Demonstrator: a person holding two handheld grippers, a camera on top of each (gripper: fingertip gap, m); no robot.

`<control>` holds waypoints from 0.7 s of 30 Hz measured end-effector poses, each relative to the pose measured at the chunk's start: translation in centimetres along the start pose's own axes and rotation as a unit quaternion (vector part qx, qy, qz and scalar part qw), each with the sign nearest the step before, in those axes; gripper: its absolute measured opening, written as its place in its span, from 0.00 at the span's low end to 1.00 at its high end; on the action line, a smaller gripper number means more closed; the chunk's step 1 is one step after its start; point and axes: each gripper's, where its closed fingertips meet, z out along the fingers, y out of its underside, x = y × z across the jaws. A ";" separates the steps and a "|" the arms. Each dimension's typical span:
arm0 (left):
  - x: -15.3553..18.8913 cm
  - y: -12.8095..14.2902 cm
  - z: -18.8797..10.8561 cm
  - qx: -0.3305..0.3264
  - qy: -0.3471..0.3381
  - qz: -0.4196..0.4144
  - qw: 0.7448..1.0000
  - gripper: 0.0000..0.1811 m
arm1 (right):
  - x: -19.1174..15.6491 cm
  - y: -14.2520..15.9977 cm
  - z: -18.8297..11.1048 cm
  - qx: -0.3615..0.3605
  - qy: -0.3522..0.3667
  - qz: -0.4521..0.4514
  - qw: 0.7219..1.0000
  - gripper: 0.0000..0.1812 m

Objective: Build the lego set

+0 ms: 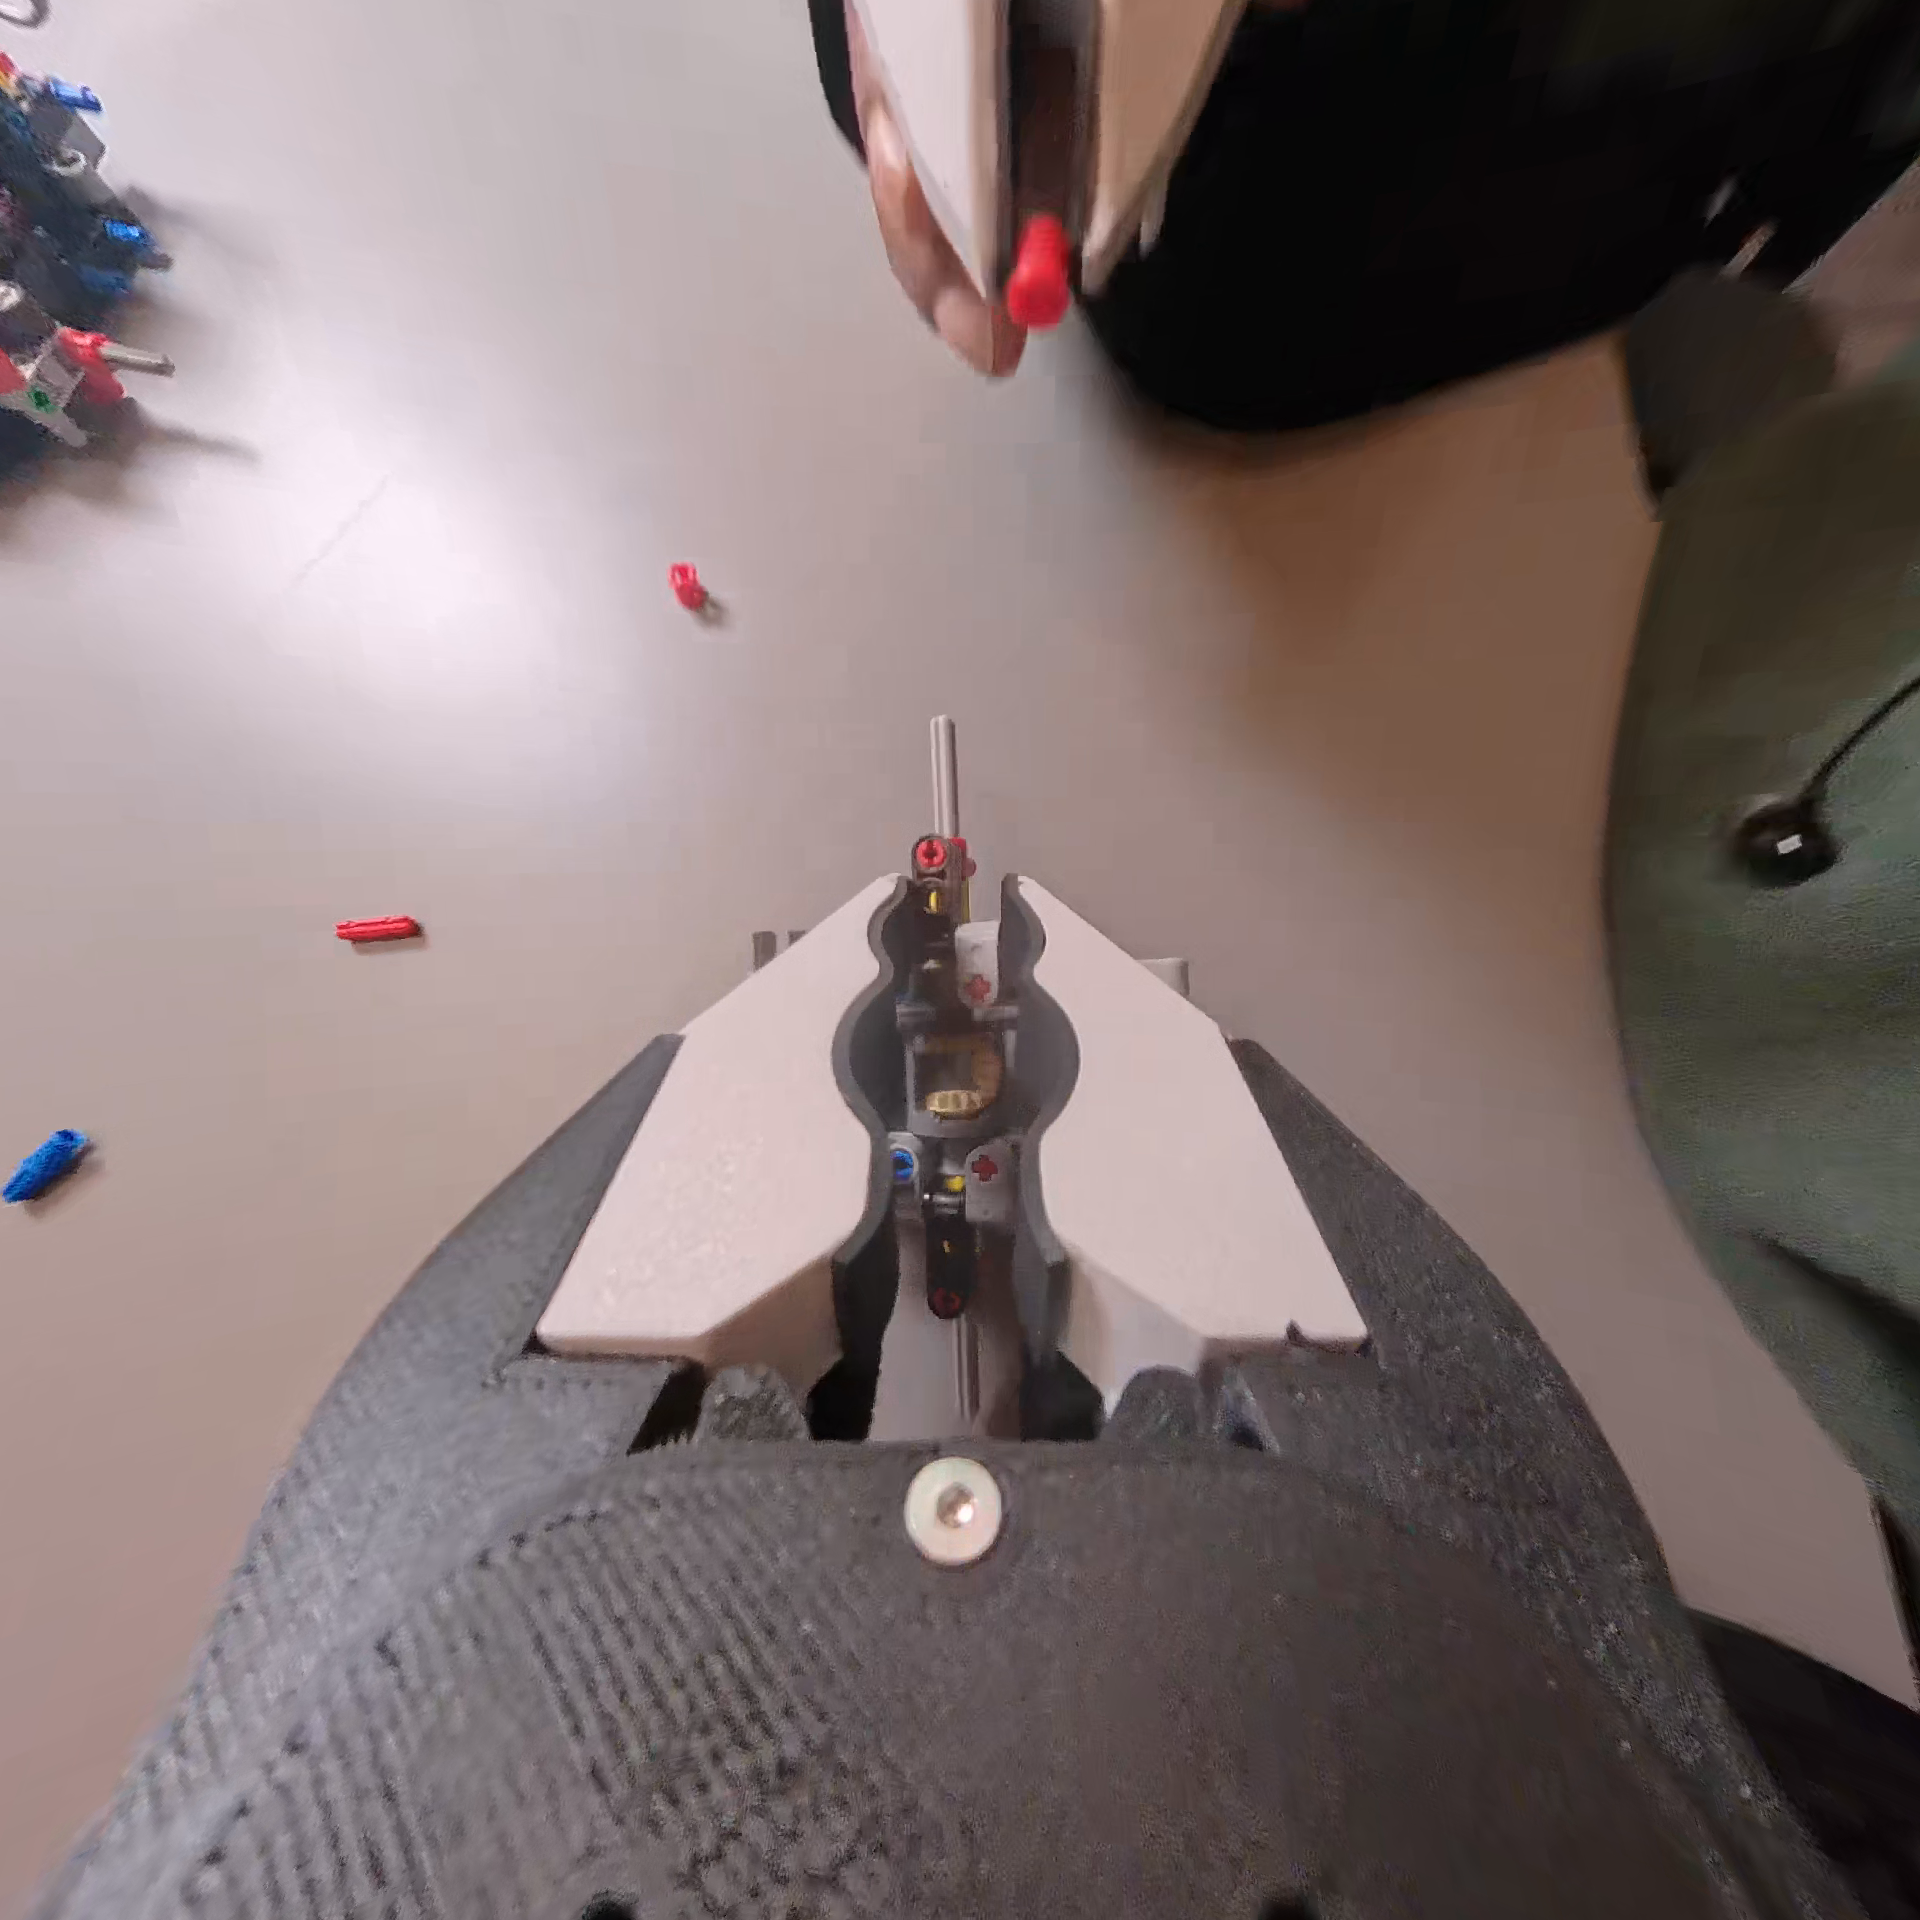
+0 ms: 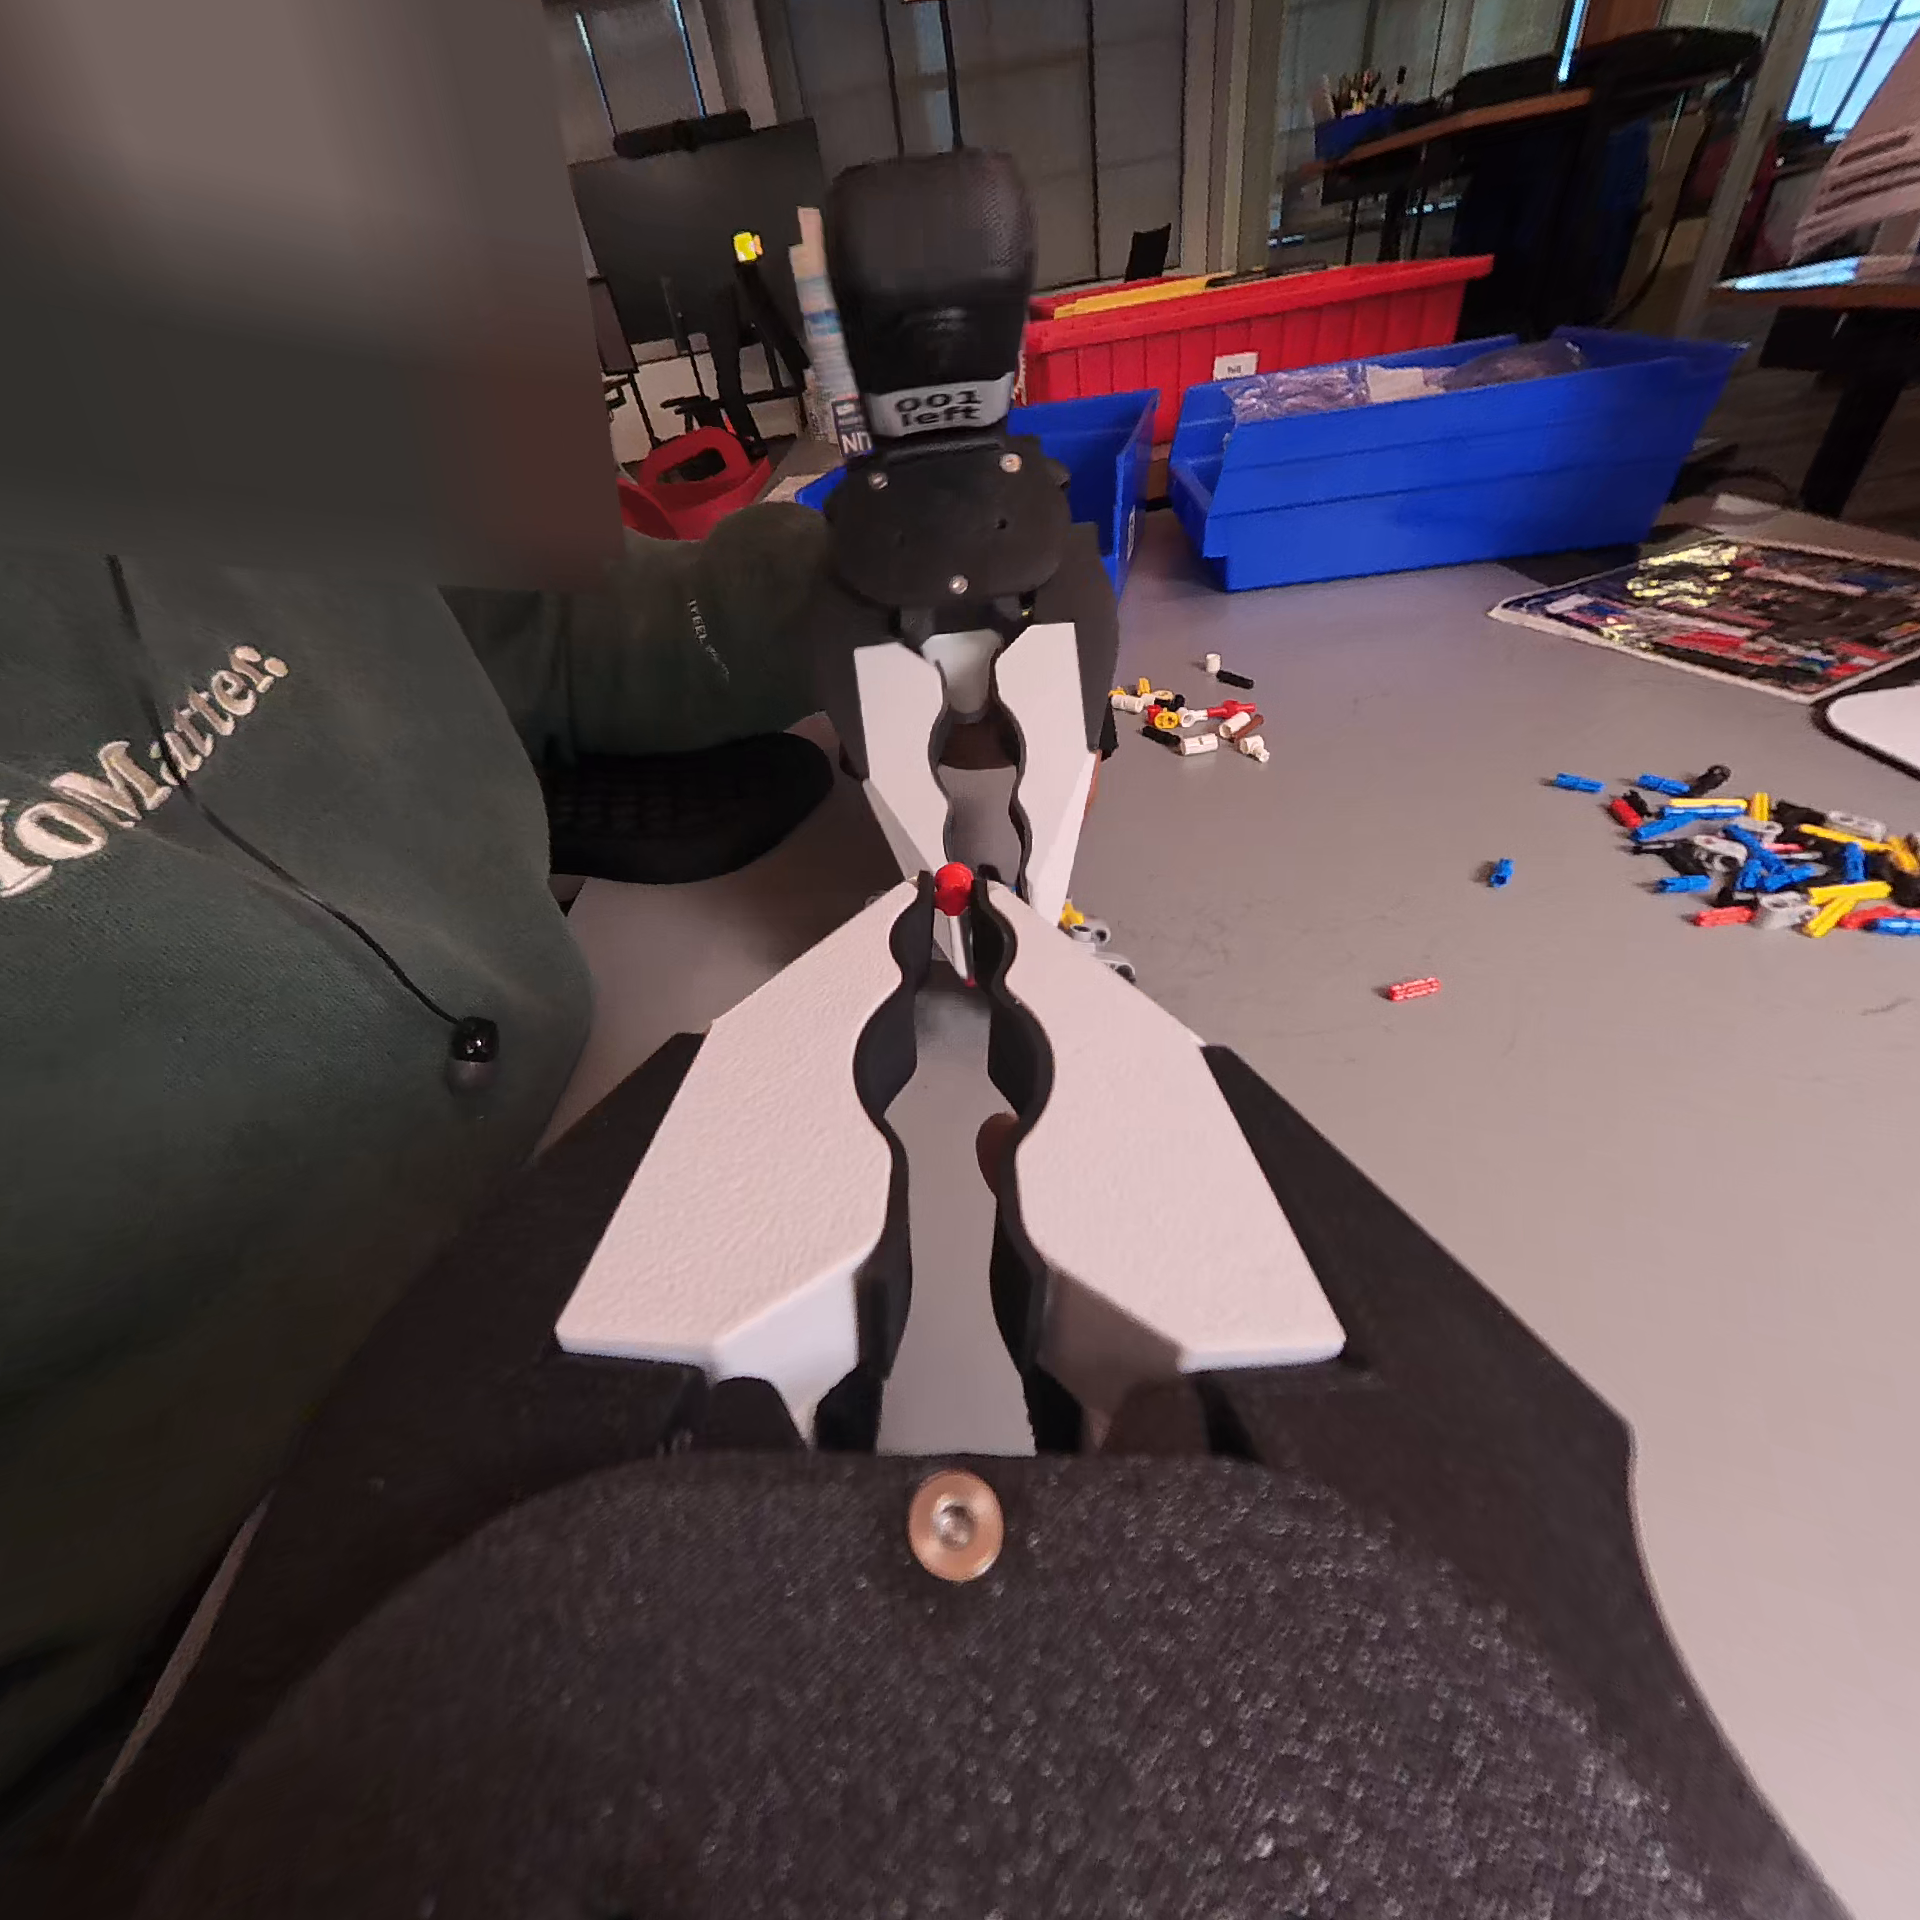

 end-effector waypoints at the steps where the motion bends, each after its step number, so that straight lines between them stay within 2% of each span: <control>1: 0.3 -0.6 -0.4 0.026 0.019 -0.015 0.999 0.07 | -0.2 -0.1 0.1 0.004 -0.005 -0.003 1.000 0.03; 5: 1.5 -2.3 -1.3 0.103 0.091 -0.071 0.988 0.07 | -0.9 -0.4 0.3 0.023 -0.036 0.009 0.999 0.03; 11: 2.9 -4.2 -2.0 0.160 0.168 -0.127 0.964 0.07 | -1.4 -0.6 0.6 0.048 -0.083 0.055 0.994 0.03; 21: 3.4 -4.9 -3.0 0.183 0.238 -0.219 0.928 0.07 | -1.2 -0.4 1.0 0.053 -0.120 0.110 0.985 0.03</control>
